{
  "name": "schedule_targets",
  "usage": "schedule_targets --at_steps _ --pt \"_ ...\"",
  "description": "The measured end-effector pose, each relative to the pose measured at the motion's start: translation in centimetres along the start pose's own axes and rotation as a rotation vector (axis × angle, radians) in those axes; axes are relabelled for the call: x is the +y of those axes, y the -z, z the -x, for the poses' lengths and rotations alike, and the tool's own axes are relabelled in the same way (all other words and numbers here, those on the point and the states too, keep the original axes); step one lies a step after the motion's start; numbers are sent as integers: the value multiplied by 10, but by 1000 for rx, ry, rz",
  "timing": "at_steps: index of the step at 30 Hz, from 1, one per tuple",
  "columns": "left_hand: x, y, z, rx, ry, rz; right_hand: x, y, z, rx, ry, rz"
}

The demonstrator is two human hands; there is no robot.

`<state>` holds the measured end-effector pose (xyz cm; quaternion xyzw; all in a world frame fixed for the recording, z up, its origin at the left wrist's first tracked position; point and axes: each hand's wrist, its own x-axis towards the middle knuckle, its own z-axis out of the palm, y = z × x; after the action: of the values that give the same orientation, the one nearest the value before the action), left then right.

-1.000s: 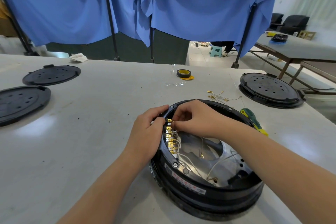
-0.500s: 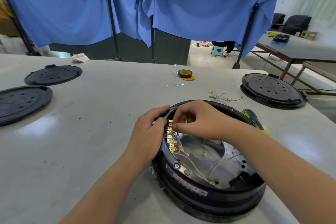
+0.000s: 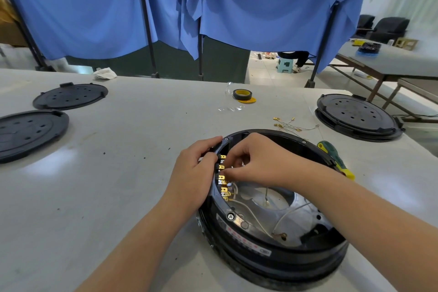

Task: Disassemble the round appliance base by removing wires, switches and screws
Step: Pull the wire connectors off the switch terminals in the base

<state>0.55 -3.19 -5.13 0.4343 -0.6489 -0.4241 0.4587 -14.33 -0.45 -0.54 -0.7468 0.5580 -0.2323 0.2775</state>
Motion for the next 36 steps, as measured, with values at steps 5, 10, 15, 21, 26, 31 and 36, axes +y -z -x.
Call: schedule_targets --at_steps 5,10,15,21,26,31,36 --pt "0 -1 -1 5 2 29 0 0 -1 -14 -5 -21" --pt "0 0 -1 1 3 19 0 -1 -1 -30 -14 -30" --pt "0 0 -1 -1 2 22 -2 0 -1 -46 -16 -34" --pt "-1 -1 -1 -1 15 33 -4 1 -2 -59 -20 -18" --pt "0 -1 -1 -5 17 37 -2 0 -2 -57 -29 0" --pt "0 -1 -1 0 18 50 4 2 0 -30 -33 22" --pt "0 -1 -1 -1 19 51 6 2 0 -7 -19 57"
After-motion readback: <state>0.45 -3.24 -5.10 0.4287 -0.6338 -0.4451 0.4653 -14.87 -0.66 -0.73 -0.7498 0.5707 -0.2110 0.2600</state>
